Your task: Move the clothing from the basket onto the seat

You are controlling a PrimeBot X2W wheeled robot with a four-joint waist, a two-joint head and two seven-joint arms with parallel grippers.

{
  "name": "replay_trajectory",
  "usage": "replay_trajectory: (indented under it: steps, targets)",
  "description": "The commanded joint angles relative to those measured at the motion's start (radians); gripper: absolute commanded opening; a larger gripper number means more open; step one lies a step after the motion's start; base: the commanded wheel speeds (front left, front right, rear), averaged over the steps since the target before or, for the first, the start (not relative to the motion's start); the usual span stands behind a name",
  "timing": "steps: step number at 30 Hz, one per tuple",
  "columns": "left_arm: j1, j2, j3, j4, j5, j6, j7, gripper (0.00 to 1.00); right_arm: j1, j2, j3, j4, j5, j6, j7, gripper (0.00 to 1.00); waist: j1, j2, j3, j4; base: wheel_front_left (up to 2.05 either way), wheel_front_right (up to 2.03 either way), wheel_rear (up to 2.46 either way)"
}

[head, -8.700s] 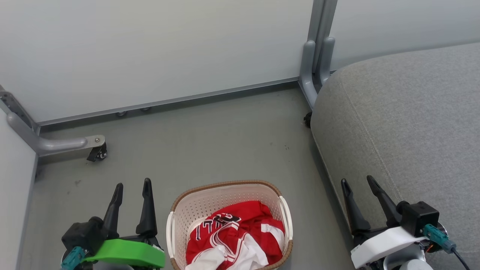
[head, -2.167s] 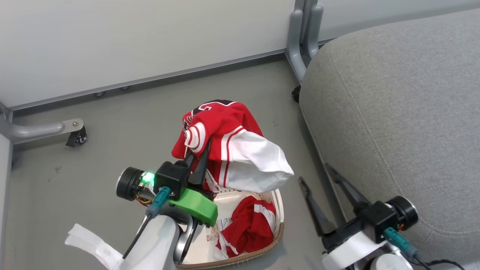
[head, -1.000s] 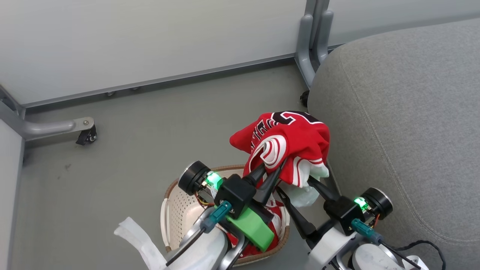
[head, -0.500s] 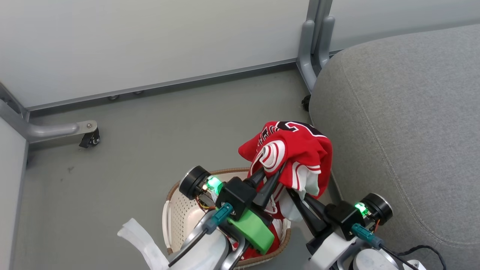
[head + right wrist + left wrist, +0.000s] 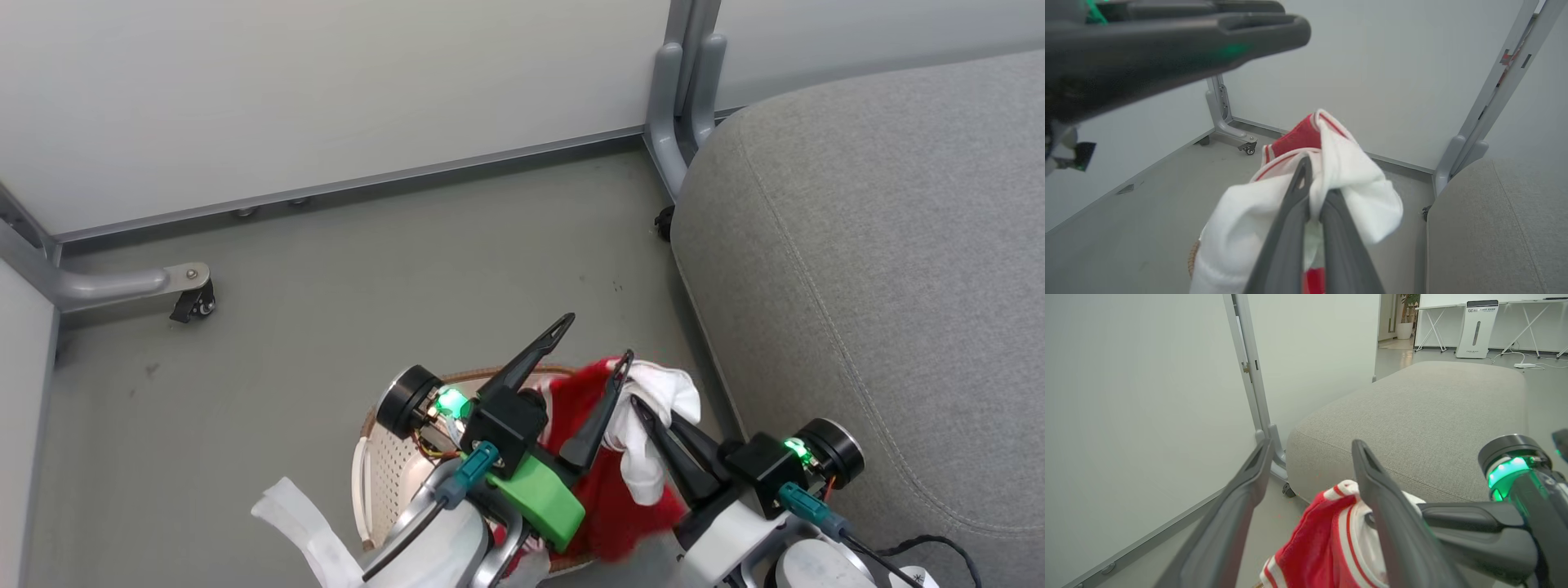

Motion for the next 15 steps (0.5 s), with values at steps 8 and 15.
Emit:
replay_trajectory:
  steps: [8, 15]
  targets:
    - [-0.02, 0.018, 0.005, 0.002, 0.0, 0.018, -0.011, 1.0, 0.007, 0.004, -0.019, -0.015, -0.001, -0.001, -0.005, 0.0, 0.0, 0.0, 0.0, -0.001, 0.0, 0.0, 0.0]
    - [-0.011, 0.036, 0.026, 0.014, -0.008, 0.04, -0.023, 1.0, -0.006, 0.005, -0.046, -0.046, -0.006, -0.001, -0.005, 0.0, 0.0, 0.0, 0.017, -0.017, 0.0, 0.0, 0.0]
